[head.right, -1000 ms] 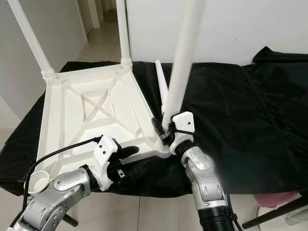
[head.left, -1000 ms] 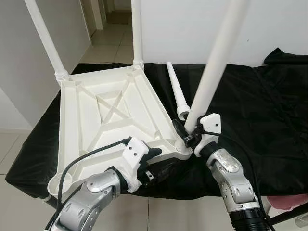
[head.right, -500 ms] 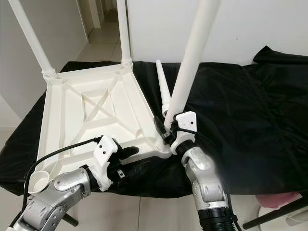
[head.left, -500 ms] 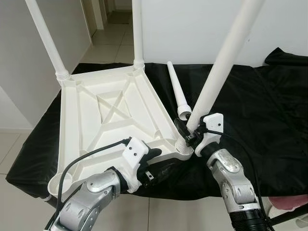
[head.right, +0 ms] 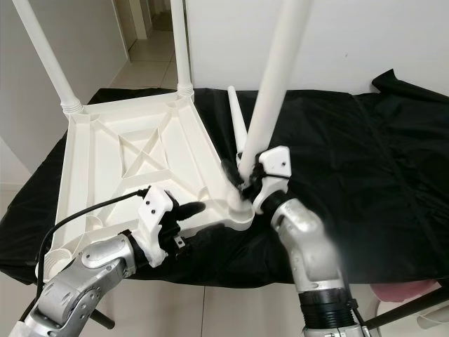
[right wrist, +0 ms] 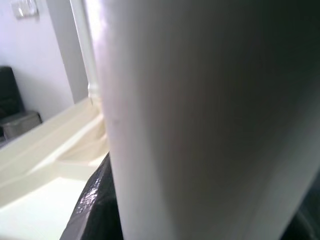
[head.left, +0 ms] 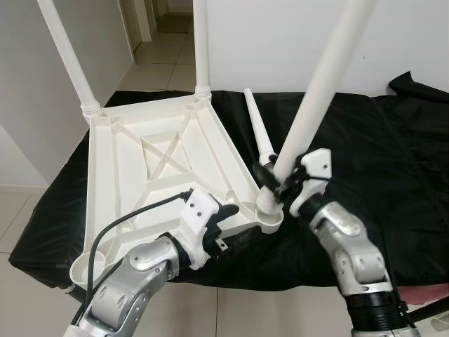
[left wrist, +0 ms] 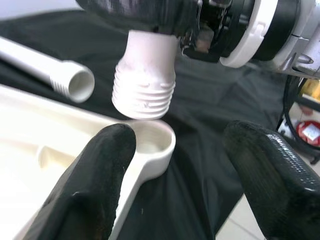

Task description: Building children table

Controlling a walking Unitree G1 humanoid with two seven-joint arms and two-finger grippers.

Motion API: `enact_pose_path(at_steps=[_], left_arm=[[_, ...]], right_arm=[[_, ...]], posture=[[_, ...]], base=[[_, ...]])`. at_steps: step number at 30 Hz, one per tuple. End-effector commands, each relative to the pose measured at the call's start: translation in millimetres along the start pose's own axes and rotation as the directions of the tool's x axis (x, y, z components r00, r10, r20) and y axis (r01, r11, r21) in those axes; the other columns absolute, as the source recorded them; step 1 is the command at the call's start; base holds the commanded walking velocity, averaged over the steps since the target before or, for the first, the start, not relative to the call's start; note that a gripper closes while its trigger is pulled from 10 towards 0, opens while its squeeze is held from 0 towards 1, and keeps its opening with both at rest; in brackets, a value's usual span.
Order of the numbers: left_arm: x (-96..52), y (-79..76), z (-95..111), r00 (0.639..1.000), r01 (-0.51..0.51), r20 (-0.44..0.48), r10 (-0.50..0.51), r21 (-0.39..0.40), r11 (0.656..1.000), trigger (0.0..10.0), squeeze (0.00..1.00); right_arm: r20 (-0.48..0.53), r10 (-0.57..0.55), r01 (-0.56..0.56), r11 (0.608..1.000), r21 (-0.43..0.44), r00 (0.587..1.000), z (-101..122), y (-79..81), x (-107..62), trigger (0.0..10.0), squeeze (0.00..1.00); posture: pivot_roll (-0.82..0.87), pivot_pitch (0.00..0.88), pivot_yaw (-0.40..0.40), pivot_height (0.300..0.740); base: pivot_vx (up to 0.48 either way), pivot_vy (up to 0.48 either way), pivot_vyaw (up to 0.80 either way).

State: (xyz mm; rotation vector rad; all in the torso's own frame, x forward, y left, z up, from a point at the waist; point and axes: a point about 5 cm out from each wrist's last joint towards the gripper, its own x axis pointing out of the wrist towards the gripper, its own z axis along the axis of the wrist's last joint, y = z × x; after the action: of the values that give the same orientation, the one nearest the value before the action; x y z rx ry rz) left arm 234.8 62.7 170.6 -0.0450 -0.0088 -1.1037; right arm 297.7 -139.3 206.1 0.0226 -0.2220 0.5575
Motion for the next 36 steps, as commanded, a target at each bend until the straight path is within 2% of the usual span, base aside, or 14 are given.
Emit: enact_pose_path(at_steps=[1, 5, 7, 8, 9, 12, 17, 19, 22, 23, 26, 28, 30, 36], left_arm=[[0.0, 2.9, 4.7, 0.999, -0.030, 0.013, 0.030, -0.012, 0.999, 10.0, 1.00], [1.3, 3.7, 13.7, 0.999, 0.000, 0.051, 0.001, -0.008, 1.000, 10.0, 1.00], [6.3, 8.9, 21.7, 0.999, -0.024, 0.049, 0.021, 0.059, 0.998, 10.0, 1.00], [8.1, 13.3, 28.3, 0.998, -0.025, 0.066, 0.020, 0.067, 0.997, 10.0, 0.16], [9.8, 17.7, 36.0, 0.996, -0.019, 0.085, 0.013, 0.066, 0.998, 10.0, 0.00], [13.4, 18.6, 42.5, 0.998, 0.002, 0.065, -0.010, 0.125, 0.992, 10.0, 0.00], [14.3, 19.9, 51.8, 0.995, 0.034, 0.089, -0.044, 0.109, 0.993, 10.0, 0.00], [17.5, 19.9, 64.6, 0.990, 0.076, 0.109, -0.087, 0.104, 0.992, 10.0, 0.00], [18.7, 19.4, 71.2, 0.986, 0.102, 0.122, -0.114, 0.100, 0.990, 10.0, 0.00], [19.1, 18.7, 77.1, 0.978, 0.146, 0.138, -0.156, 0.078, 0.986, 10.0, 0.00], [19.2, 15.8, 90.3, 0.950, 0.255, 0.174, -0.259, 0.048, 0.966, 10.0, 0.00], [19.2, 15.0, 92.4, 0.944, 0.271, 0.179, -0.276, 0.052, 0.961, 10.0, 0.00], [18.9, 10.1, 98.0, 0.919, 0.353, 0.171, -0.356, 0.052, 0.934, 10.0, 0.00], [13.1, 2.2, 99.9, 0.871, 0.469, 0.143, -0.471, 0.045, 0.882, 10.0, 0.00]], right_arm=[[0.012, 0.012, -0.012, 1.000, 0.017, 1.000, 8.5, -4.1, -0.8, 10.0, 0.00], [0.003, 0.015, -0.015, 1.000, -0.003, 1.000, 15.8, -13.7, -2.5, 10.0, 0.00], [-0.013, 0.030, -0.030, 0.999, -0.018, 0.999, 20.4, -22.2, -5.2, 10.0, 0.00], [-0.040, 0.058, -0.059, 0.998, -0.038, 0.998, 21.7, -25.1, -7.0, 10.0, 0.00], [-0.082, 0.098, -0.102, 0.993, -0.058, 0.992, 21.8, -27.3, -9.7, 10.0, 0.00], [-0.158, 0.167, -0.181, 0.980, -0.079, 0.973, 17.2, -26.5, -17.1, 10.0, 0.00], [-0.240, 0.243, -0.267, 0.961, -0.070, 0.940, 9.1, -21.7, -24.1, 10.0, 0.00], [-0.286, 0.352, -0.372, 0.928, -0.016, 0.891, 5.4, -11.5, -31.8, 10.0, 0.00], [-0.305, 0.401, -0.418, 0.908, 0.012, 0.864, 4.0, -6.5, -35.6, 10.0, 0.00], [-0.321, 0.451, -0.466, 0.884, 0.035, 0.833, 2.1, -1.8, -40.1, 10.0, 0.00], [-0.354, 0.551, -0.554, 0.826, 0.102, 0.756, -3.5, 8.0, -50.2, 10.0, 0.00], [-0.359, 0.564, -0.565, 0.817, 0.115, 0.744, -4.5, 9.2, -51.6, 10.0, 0.00], [-0.362, 0.604, -0.594, 0.790, 0.152, 0.710, -7.3, 14.7, -54.8, 10.0, 0.00], [-0.353, 0.635, -0.613, 0.768, 0.187, 0.688, -9.0, 20.0, -57.2, 10.0, 0.00]], posture=[[-0.01, 0.025, 0.038, 0.740], [-0.01, 0.028, 0.036, 0.740], [-0.01, 0.028, 0.032, 0.740], [-0.01, 0.029, 0.040, 0.740], [-0.02, 0.026, 0.048, 0.740], [-0.02, 0.027, 0.041, 0.740], [-0.02, 0.033, 0.038, 0.740], [-0.02, 0.037, 0.035, 0.740], [-0.02, 0.037, 0.035, 0.740], [-0.02, 0.034, 0.032, 0.740], [-0.03, 0.027, 0.028, 0.740], [-0.03, 0.027, 0.028, 0.740], [-0.03, 0.018, 0.027, 0.740], [-0.03, 0.011, 0.027, 0.740]], base=[[0.000, 0.000, 0.00], [0.000, 0.000, 0.00], [0.000, 0.000, 0.00], [0.000, 0.000, 0.00], [0.000, 0.000, 0.00], [0.000, 0.000, 0.00], [0.000, 0.000, 0.00], [0.000, 0.000, 0.00], [0.000, 0.000, 0.00], [0.000, 0.000, 0.00], [0.000, 0.000, 0.00], [0.000, 0.000, 0.00], [0.000, 0.000, 0.00], [0.000, 0.000, 0.00]])
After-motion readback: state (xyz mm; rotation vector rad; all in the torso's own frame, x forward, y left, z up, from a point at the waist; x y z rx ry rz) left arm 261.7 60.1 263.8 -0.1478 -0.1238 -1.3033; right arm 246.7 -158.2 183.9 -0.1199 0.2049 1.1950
